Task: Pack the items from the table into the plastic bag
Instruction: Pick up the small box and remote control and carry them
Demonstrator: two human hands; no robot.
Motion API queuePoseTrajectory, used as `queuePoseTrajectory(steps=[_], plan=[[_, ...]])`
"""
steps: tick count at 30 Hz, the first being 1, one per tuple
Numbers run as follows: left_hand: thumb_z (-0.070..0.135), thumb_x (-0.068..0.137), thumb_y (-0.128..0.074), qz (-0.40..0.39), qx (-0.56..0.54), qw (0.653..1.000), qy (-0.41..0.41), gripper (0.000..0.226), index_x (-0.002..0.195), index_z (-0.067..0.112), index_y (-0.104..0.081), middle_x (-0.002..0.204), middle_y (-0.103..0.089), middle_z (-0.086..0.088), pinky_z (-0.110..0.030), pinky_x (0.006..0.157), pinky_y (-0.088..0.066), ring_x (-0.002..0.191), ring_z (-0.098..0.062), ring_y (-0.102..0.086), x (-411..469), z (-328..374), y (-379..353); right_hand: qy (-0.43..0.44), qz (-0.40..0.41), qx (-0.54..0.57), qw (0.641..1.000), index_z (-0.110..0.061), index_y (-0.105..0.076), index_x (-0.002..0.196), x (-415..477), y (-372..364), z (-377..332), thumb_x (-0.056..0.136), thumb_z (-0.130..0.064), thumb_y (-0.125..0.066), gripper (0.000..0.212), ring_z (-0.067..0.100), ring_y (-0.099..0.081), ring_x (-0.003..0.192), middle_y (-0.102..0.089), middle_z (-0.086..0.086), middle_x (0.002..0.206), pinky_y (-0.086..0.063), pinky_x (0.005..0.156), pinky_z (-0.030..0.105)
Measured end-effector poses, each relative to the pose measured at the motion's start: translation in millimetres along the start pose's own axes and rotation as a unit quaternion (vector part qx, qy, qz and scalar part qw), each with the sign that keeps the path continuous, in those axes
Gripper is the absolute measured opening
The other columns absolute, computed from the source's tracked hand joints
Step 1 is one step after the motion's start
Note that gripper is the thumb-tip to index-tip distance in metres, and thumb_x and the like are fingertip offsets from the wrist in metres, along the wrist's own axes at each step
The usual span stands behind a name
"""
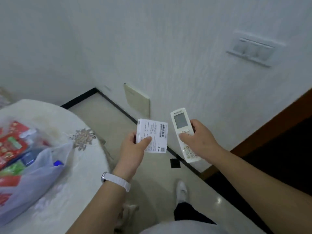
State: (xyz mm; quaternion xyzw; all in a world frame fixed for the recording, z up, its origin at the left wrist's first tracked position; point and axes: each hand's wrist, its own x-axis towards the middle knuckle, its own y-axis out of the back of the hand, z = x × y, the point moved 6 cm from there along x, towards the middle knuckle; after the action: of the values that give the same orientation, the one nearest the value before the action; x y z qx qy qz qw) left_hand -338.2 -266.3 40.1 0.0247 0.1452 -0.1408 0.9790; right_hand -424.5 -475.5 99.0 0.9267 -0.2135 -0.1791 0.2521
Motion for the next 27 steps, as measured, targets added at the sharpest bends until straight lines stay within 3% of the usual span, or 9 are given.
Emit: queuePoseTrajectory(steps=[9, 14, 16, 18, 21, 25, 27], plan=[[0.018, 0.09, -0.07, 0.19, 0.032, 0.981, 0.022, 0.019, 0.108, 0.017, -0.066, 0.101, -0.075, 0.001, -0.026, 0.065, -0.058, 0.088, -0.015, -0.074, 93.3, 32.0, 36.7, 0.057, -0.151, 0.026, 0.987, -0.027, -0.054, 0.105, 167.7, -59.1, -42.6, 0.088, -0.019, -0.065, 0.022, 0.009, -0.064, 0.08, -0.064, -0.012, 0.093, -0.048, 0.06, 0.026], [0.022, 0.089, -0.071, 0.252, 0.037, 0.967, 0.021, 0.02, 0.107, 0.019, -0.064, 0.101, -0.075, 0.0, -0.04, 0.075, -0.062, 0.088, -0.017, -0.074, 149.5, 71.1, 30.7, 0.085, -0.224, 0.036, 0.97, -0.029, -0.056, 0.106, 251.0, -65.2, -78.4, 0.088, -0.02, -0.066, 0.023, 0.008, -0.065, 0.078, -0.066, -0.011, 0.092, -0.048, 0.057, 0.024], [0.019, 0.089, -0.071, 0.289, 0.024, 0.957, 0.016, 0.02, 0.108, 0.016, -0.064, 0.1, -0.075, 0.001, -0.034, 0.071, -0.062, 0.086, -0.015, -0.075, 159.8, 80.5, 34.7, 0.103, -0.248, 0.033, 0.963, -0.027, -0.056, 0.107, 276.9, -73.1, -93.1, 0.088, -0.019, -0.066, 0.023, 0.006, -0.065, 0.077, -0.066, -0.01, 0.092, -0.046, 0.055, 0.02], [0.018, 0.09, -0.071, 0.319, 0.019, 0.947, 0.026, 0.019, 0.107, 0.016, -0.064, 0.099, -0.075, 0.002, -0.029, 0.066, -0.06, 0.086, -0.014, -0.074, 161.9, 81.6, 43.4, 0.115, -0.278, 0.032, 0.953, -0.027, -0.057, 0.107, 292.6, -86.9, -106.4, 0.088, -0.017, -0.066, 0.023, 0.004, -0.065, 0.076, -0.066, -0.012, 0.091, -0.045, 0.054, 0.018], [0.017, 0.09, -0.07, 0.372, -0.007, 0.927, 0.041, 0.017, 0.106, 0.016, -0.065, 0.099, -0.075, 0.0, -0.03, 0.067, -0.061, 0.086, -0.015, -0.075, 160.4, 76.3, 68.0, 0.123, -0.328, 0.025, 0.936, -0.028, -0.057, 0.11, 304.5, -118.7, -123.9, 0.087, -0.018, -0.068, 0.028, 0.007, -0.066, 0.078, -0.067, -0.012, 0.092, -0.047, 0.058, 0.022], [0.013, 0.091, -0.068, 0.452, -0.059, 0.889, 0.044, 0.016, 0.107, 0.012, -0.064, 0.099, -0.075, 0.0, -0.019, 0.057, -0.055, 0.085, -0.016, -0.074, 156.8, 65.6, 107.5, 0.137, -0.393, -0.007, 0.909, -0.028, -0.056, 0.116, 311.0, -174.7, -147.2, 0.085, -0.02, -0.069, 0.034, 0.01, -0.068, 0.081, -0.069, -0.011, 0.095, -0.052, 0.064, 0.028], [0.013, 0.092, -0.067, 0.48, -0.087, 0.872, 0.047, 0.016, 0.108, 0.014, -0.064, 0.101, -0.074, 0.0, -0.022, 0.06, -0.057, 0.086, -0.016, -0.074, 158.0, 55.6, 126.7, 0.151, -0.425, -0.029, 0.892, -0.031, -0.054, 0.116, 311.0, -203.8, -162.2, 0.087, -0.02, -0.067, 0.034, 0.009, -0.067, 0.082, -0.068, -0.012, 0.095, -0.052, 0.065, 0.028]])
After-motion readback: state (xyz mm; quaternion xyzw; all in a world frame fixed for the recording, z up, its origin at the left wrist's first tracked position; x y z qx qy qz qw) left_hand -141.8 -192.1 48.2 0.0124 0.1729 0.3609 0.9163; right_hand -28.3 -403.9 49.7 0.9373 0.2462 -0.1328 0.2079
